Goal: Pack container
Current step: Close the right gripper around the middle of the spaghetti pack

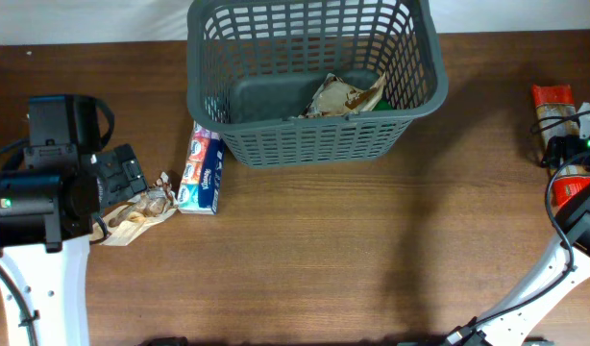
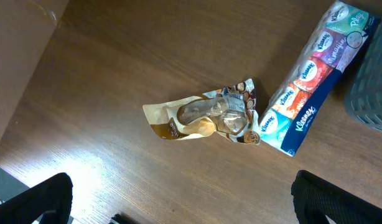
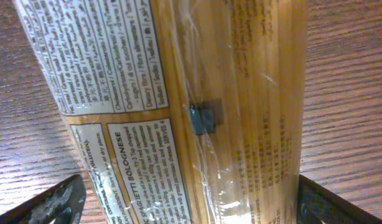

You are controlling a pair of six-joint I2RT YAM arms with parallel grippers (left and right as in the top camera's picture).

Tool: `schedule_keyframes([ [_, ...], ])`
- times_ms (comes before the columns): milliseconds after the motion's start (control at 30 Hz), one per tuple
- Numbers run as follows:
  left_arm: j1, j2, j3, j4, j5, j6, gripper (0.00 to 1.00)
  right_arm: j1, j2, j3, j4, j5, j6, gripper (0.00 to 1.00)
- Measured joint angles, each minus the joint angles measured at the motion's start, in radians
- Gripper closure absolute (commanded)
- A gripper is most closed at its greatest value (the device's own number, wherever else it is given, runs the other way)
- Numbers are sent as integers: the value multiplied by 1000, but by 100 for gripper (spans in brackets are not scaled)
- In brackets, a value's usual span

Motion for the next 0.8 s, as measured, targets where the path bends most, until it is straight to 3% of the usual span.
schedule_keyframes([
  [133, 0, 0, 0, 0, 0, 0, 1, 0, 0, 0, -1, 10, 0, 3],
  [333, 0, 0, 0, 0, 0, 0, 1, 1, 0, 2, -8, 23, -4, 73],
  [433, 0, 0, 0, 0, 0, 0, 1, 5, -2, 14, -19, 24, -2, 93],
  [467, 0, 0, 0, 0, 0, 0, 1, 6, -4, 19, -19, 27, 5, 96],
  [800, 0, 0, 0, 0, 0, 0, 1, 11, -8, 35, -30, 30, 119, 96],
])
